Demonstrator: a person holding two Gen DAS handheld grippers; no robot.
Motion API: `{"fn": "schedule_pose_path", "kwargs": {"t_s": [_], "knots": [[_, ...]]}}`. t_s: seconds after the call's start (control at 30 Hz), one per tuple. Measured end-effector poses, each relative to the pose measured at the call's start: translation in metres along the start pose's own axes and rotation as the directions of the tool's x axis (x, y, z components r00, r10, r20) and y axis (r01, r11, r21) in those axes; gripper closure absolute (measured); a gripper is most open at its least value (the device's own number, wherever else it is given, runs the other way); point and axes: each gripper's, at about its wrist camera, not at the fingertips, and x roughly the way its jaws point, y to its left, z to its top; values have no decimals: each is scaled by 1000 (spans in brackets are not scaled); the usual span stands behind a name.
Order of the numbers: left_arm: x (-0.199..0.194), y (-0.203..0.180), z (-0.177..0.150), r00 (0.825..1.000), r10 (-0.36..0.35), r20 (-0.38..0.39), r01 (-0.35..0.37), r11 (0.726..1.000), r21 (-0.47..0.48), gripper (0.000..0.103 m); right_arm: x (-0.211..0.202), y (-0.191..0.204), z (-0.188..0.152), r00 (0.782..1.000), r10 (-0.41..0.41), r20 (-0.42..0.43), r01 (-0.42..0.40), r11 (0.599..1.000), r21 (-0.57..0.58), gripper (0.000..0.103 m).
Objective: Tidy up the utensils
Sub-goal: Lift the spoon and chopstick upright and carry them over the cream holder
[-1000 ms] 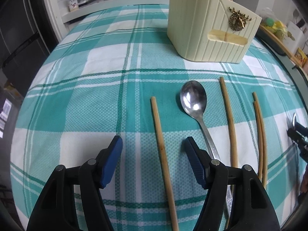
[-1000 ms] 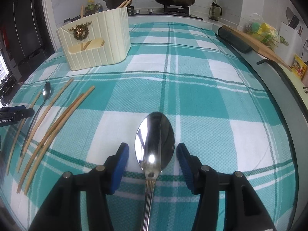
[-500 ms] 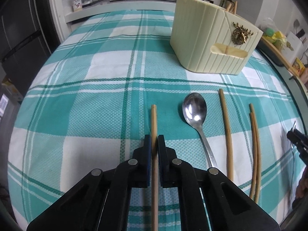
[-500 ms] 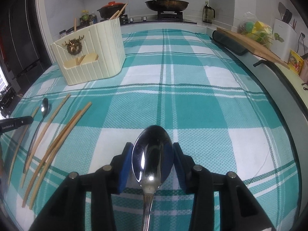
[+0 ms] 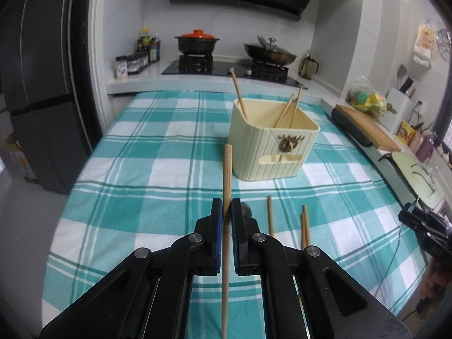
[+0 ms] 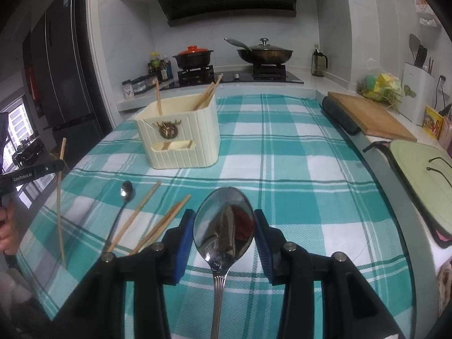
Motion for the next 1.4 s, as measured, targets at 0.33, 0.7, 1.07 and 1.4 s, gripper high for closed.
{"fn": "schedule_pose_path", "kwargs": {"t_s": [0.33,0.7,1.07,1.4], "knots": [[-37,-1,8,996,-43,74,45,999,-24,98,-35,23,15,996,38,78,-36,999,-35,62],[-50,-6,19,993,-80,87,82,997,-17,98,-48,37,38,990,59,128,-51,996,-70,62],[-66,-9,91,977,-149,150,149,989,11,99,-42,45,96,983,109,148,-94,990,-109,62],[-43,-30,189,960,-116,256,104,993,61,99,-10,51,205,962,142,234,-116,986,-123,62]]}}
